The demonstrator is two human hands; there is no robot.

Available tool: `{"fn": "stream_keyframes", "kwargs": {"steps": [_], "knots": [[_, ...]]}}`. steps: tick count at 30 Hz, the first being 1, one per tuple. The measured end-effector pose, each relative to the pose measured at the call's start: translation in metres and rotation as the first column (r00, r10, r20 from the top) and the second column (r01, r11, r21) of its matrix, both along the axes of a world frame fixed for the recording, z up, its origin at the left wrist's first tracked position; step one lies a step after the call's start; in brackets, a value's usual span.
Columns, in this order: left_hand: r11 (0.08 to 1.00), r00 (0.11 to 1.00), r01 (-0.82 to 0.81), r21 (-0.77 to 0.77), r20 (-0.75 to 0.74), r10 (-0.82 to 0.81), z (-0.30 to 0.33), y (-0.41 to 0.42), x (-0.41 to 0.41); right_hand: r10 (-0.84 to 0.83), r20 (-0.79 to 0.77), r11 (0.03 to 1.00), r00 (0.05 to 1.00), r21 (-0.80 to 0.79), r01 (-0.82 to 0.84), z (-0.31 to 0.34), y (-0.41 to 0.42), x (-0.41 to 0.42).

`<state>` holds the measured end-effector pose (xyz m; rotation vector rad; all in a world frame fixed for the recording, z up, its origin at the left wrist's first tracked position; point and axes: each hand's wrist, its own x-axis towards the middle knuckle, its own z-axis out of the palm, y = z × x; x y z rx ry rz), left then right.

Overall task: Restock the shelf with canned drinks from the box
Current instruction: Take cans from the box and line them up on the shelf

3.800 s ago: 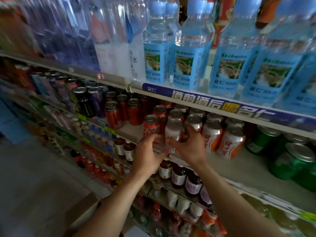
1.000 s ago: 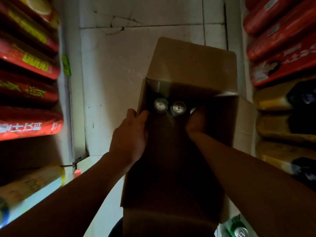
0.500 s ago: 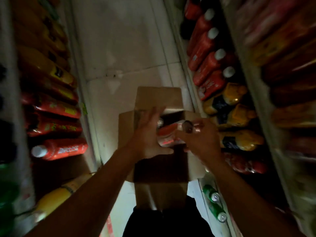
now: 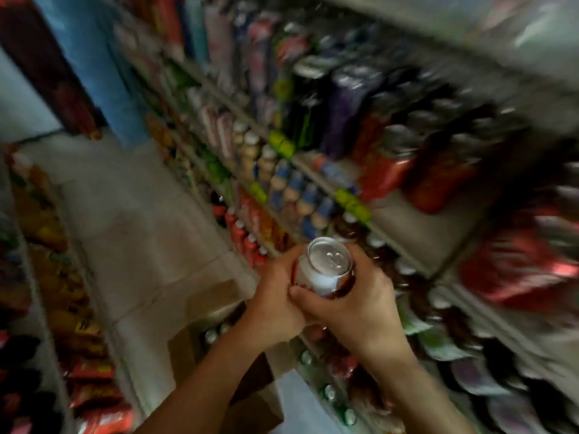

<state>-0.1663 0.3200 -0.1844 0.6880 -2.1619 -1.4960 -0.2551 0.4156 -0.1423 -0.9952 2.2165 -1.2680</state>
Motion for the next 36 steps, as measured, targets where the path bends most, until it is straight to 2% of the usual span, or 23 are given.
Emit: {"fn": "stream_keyframes", "kwargs": {"steps": [4,8,11,13,19,23,28,32,36], "knots": [[0.979,0.979,0.156,0.129,-0.154,-0.135,0.049,0.085,-0.055,-0.170,-0.099,0.980,0.981,-0.119,0.158,0.047,0.100,-0.040],[0.969,0.943,0.245,0.024,-0.237,-0.233,0.084,0.153,-0.099,-0.247,-0.116,0.960,0.962,-0.164,0.226,0.080,0.177,-0.072],[0.947,0.922,0.317,-0.052,-0.217,-0.320,0.104,0.188,-0.118,-0.292,-0.127,0.945,0.948,-0.191,0.265,0.097,0.227,-0.089],[0.939,0.931,0.314,-0.140,-0.151,-0.333,0.113,0.198,-0.124,-0.326,-0.143,0.934,0.934,-0.200,0.295,0.101,0.248,-0.098],[0.882,0.955,0.271,-0.386,-0.008,-0.296,0.125,0.211,-0.132,-0.417,-0.157,0.897,0.895,-0.232,0.377,0.091,0.270,-0.125],[0.867,0.956,0.292,-0.404,0.086,-0.282,0.125,0.214,-0.134,-0.474,-0.168,0.871,0.864,-0.231,0.433,0.073,0.273,-0.130],[0.871,0.956,0.292,-0.396,0.111,-0.271,0.123,0.217,-0.139,-0.505,-0.180,0.856,0.844,-0.231,0.462,0.061,0.272,-0.132],[0.851,0.949,0.316,-0.419,0.124,-0.291,0.129,0.215,-0.144,-0.495,-0.281,0.866,0.822,-0.234,0.442,0.060,0.269,-0.134],[0.799,0.934,0.352,-0.487,0.128,-0.333,0.128,0.212,-0.145,-0.471,-0.245,0.874,0.848,-0.261,0.410,0.060,0.268,-0.129]]}}
